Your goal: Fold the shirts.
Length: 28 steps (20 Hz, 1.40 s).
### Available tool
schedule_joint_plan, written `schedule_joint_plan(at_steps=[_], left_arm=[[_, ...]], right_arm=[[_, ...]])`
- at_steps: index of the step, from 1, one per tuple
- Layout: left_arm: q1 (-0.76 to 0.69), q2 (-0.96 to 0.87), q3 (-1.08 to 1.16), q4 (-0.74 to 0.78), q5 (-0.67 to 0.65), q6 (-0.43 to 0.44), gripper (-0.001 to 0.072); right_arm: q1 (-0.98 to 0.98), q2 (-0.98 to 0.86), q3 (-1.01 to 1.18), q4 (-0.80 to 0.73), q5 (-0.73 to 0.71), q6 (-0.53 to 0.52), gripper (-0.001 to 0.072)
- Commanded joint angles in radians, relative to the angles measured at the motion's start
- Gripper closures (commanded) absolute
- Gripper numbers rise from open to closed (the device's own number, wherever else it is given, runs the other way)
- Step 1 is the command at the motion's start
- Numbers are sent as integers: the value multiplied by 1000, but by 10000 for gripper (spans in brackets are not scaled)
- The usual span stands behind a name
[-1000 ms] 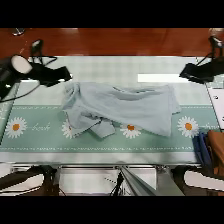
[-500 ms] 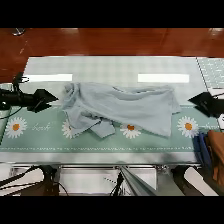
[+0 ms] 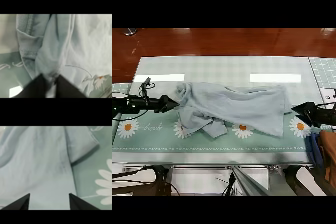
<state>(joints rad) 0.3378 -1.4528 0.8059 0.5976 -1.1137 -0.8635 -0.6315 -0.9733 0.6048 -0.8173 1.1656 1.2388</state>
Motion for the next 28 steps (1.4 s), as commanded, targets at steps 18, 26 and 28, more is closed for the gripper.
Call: schedule_joint_plan(at_steps=[18,26,28], left_arm=[[-8,-25,76,-15,-80,-21,686],[-47,-8,93,-45,-106,-76,687],[-34,29,174,-142,-160,-80,687]], right_arm=[[189,-195,-93,-104,23,57,145],[380,-320,126,-53,24,45,684],[372,-319,351,-98,142,94,684]])
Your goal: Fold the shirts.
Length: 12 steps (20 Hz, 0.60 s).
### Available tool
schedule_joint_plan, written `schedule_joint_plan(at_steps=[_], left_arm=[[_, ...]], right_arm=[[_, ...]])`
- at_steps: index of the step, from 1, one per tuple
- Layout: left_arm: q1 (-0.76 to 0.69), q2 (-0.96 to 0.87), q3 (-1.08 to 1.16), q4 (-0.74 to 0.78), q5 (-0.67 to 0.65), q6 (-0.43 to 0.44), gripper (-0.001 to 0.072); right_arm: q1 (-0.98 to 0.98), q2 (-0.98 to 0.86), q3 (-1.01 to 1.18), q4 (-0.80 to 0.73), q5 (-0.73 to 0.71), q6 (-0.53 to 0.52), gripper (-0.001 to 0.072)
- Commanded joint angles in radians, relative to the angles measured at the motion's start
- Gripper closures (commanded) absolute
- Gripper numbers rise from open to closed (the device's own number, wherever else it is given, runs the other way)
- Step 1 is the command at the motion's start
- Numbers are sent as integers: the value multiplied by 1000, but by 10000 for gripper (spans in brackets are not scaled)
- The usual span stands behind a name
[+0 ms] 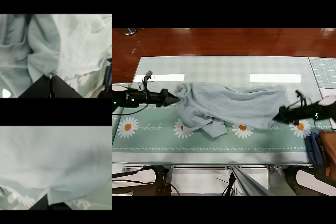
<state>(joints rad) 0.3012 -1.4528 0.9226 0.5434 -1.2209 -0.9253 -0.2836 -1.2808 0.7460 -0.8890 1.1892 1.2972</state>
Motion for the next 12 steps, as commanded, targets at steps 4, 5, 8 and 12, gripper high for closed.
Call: schedule_joint_plan(at_steps=[4,5,8,12], left_arm=[[25,172,394,-463,11,-42,688],[27,203,497,-513,59,-50,688],[30,281,810,-450,175,-132,689],[30,430,1026,-103,191,-299,688]], right_arm=[[24,-10,872,-74,193,109,684],[23,-10,1054,-128,158,139,684],[23,9,1468,-214,135,196,684],[23,249,1402,-246,105,198,684]])
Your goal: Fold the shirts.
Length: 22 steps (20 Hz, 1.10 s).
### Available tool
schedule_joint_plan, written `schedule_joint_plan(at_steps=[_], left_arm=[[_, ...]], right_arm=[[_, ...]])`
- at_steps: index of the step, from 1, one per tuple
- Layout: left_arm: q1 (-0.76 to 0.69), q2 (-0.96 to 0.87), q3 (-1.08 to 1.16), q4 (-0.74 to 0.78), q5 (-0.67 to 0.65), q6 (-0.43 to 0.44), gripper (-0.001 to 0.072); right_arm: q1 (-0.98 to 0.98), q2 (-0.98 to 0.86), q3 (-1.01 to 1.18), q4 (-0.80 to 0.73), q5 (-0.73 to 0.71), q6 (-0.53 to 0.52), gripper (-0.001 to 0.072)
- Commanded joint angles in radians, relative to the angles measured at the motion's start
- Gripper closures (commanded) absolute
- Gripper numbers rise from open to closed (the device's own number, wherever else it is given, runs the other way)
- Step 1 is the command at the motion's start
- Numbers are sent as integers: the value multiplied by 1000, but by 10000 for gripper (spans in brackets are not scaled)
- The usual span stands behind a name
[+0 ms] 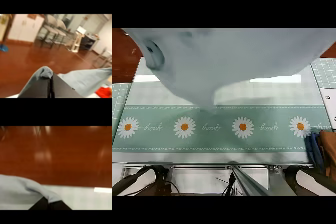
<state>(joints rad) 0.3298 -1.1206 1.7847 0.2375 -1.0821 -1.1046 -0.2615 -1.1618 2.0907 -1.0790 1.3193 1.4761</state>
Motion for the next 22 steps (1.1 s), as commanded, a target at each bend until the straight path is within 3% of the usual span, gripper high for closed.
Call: schedule_joint_plan(at_steps=[1,6,9,11,16,20,22], left_arm=[[2,152,175,320,60,-152,688],[2,438,176,965,52,-297,688],[-6,540,167,1173,-33,-330,688],[-8,588,120,1192,-84,-356,688],[-8,684,-161,1204,-24,-364,688],[-8,650,-483,1024,26,-365,687],[-8,595,-679,901,185,-288,688]], right_arm=[[1,195,18,-90,-29,18,684],[2,415,-14,-246,47,18,684],[2,497,-27,-274,114,42,684],[2,541,-87,-275,154,53,683],[2,568,-263,-257,228,67,684],[2,547,-525,-125,186,45,684],[2,495,-679,-23,98,-17,684]])
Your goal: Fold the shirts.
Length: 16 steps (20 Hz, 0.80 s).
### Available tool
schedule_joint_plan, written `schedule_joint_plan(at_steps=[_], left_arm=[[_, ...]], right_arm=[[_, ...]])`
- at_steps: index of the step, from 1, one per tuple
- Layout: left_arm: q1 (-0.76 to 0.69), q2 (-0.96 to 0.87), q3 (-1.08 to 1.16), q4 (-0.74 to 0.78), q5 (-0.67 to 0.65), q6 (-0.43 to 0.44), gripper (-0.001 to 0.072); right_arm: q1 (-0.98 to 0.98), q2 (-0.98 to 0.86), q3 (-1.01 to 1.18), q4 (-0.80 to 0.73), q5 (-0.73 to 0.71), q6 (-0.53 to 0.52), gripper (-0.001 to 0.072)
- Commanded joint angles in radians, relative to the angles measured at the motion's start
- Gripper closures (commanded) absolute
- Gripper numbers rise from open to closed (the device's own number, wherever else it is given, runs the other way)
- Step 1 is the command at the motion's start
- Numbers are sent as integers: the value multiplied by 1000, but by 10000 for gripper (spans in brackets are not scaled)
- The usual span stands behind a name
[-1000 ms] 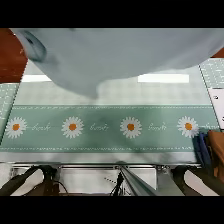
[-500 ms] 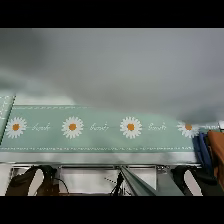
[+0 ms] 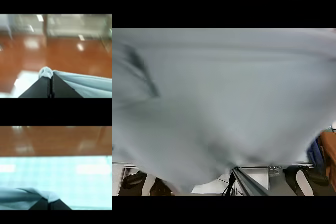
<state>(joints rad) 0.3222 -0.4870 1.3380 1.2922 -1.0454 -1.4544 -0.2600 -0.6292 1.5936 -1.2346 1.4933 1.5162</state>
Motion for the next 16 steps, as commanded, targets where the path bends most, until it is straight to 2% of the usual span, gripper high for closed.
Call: schedule_joint_plan(at_steps=[1,3,6,8,12,16], left_arm=[[-5,-77,-330,-220,273,106,688],[-43,-183,-449,-278,487,126,688],[-155,-425,-454,-297,656,123,688],[-230,-610,-403,-298,739,131,687],[-254,-940,-154,-299,655,105,688],[-235,-1157,86,-299,466,31,686]], right_arm=[[0,-80,-257,166,-142,-96,684],[1,-198,-374,206,-289,-142,684],[53,-478,-404,250,-484,-224,684],[70,-681,-351,294,-599,-238,684],[71,-1035,-84,381,-589,-237,684],[70,-1235,129,403,-554,-184,684]])
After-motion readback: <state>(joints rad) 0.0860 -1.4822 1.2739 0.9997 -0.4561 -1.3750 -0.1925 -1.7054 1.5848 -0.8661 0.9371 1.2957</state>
